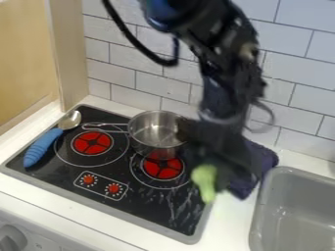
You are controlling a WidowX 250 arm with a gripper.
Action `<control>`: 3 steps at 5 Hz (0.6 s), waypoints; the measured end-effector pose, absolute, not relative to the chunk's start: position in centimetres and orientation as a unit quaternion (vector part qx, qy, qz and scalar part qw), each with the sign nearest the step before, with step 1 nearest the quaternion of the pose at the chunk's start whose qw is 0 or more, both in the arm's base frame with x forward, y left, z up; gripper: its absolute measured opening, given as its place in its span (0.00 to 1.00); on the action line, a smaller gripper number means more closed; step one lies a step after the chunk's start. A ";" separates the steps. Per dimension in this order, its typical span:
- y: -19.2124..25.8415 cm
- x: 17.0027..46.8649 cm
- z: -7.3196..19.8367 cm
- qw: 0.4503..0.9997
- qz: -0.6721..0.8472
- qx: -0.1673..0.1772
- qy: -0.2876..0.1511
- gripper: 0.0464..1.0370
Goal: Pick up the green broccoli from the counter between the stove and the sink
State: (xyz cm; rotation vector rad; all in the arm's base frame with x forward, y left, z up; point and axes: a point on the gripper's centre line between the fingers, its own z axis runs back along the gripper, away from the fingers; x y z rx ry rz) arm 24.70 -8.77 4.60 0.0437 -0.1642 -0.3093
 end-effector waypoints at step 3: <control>-2.6 28.6 7.7 0.987 -0.087 0.040 -0.127 0.46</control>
